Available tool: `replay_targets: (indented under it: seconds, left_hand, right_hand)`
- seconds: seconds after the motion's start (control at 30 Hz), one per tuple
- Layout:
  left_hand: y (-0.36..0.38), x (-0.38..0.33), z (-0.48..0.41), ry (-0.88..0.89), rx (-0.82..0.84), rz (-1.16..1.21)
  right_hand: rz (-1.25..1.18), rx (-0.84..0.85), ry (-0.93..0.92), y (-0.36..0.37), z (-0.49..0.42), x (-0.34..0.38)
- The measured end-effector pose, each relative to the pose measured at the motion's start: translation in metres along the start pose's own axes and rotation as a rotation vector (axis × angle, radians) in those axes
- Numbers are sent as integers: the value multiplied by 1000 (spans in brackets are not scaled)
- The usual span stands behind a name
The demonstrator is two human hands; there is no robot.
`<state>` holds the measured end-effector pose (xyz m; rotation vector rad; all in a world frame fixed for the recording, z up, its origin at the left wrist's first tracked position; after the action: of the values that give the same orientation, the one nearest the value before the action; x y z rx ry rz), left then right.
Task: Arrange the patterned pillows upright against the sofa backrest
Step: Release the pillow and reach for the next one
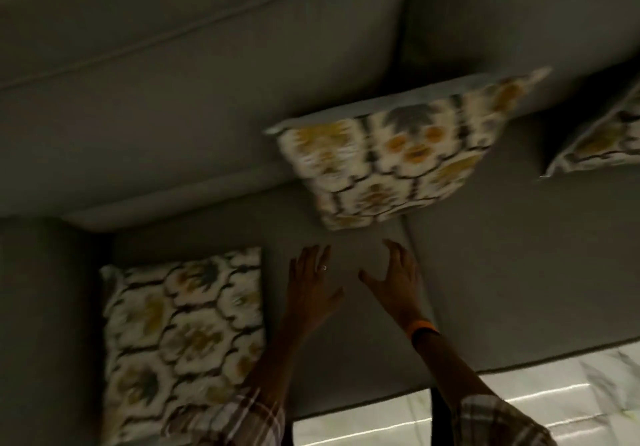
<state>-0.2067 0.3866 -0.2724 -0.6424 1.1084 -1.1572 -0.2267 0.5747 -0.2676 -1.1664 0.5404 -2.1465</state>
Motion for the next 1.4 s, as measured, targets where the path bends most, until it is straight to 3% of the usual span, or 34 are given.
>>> replay_targets:
  seconds: [0.13, 0.27, 0.33, 0.4, 0.47, 0.53, 0.63, 0.73, 0.87, 1.03, 1.13, 1.23, 1.4]
  left_hand:
    - [-25, 152, 73, -176, -82, 50]
    - [-43, 261, 126, -299, -204, 41]
    - [-54, 308, 144, -457, -294, 111]
    - [-58, 353, 166, -749, -303, 318]
    - [-48, 391, 185, -1037, -267, 672]
    - [-38, 411, 189, -1159, -183, 1066]
    - [-57, 415, 178, -1015, -175, 1293]
    - [-106, 412, 161, -776, -381, 1258]
    - [-167, 422, 134, -593, -627, 1089]
    - [-178, 428, 107, -551, -518, 1059]
    - [-181, 416, 103, -541, -523, 1071]
    - [-198, 401, 112, -465, -684, 1056]
    - [-165, 414, 111, -535, -533, 1039]
  right_hand:
    - [-72, 118, 21, 122, 42, 67]
    - [-242, 322, 112, 224, 74, 102]
    - [-361, 367, 143, 261, 83, 110]
    - [-390, 333, 125, 280, 86, 120]
    - [-361, 283, 91, 277, 86, 134]
    - [-373, 320, 35, 271, 83, 151]
    - [-359, 361, -110, 259, 73, 181]
    - [-372, 290, -179, 237, 58, 214]
    - [-332, 159, -320, 200, 32, 263]
    - [-256, 130, -464, 194, 5, 301]
    - [-269, 119, -407, 194, -7, 305]
    - [-329, 174, -350, 196, -11, 300]
    - [-304, 111, -342, 204, -17, 277]
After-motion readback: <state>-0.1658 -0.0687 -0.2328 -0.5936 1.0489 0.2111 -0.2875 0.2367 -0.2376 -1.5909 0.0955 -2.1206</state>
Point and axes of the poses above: each hand's wrist, its own z-axis away from the middle knuckle, its own y-axis out of the palm, x = y × z, the point moved 7 cm from there along -z, towards the middle knuckle, and after that the axes turned 1 degree about -y, right-handed, at the moved point
